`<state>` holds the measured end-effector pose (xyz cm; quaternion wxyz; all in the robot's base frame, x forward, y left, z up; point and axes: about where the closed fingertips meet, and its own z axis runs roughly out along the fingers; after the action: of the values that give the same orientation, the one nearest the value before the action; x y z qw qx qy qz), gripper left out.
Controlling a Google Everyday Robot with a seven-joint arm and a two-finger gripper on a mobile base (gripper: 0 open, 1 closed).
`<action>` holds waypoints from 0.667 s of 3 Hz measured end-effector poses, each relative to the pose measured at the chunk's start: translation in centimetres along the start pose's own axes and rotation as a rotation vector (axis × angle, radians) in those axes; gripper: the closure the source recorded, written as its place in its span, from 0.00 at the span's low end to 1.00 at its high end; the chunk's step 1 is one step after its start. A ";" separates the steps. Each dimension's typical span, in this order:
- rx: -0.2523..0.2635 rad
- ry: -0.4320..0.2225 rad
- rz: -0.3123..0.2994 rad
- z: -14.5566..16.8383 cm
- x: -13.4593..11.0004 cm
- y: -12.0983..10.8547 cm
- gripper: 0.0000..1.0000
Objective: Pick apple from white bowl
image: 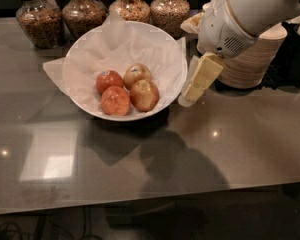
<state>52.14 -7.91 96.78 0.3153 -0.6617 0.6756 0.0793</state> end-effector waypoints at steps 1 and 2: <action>-0.026 -0.047 0.032 1.6 -0.9 -0.4 0.00; -0.057 -0.073 0.037 2.8 -1.9 -0.4 0.00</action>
Offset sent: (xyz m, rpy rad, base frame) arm 0.0173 0.0448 -0.0184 0.1081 0.0946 0.0420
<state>53.28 -4.88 95.64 0.3195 -0.6543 0.6733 0.1285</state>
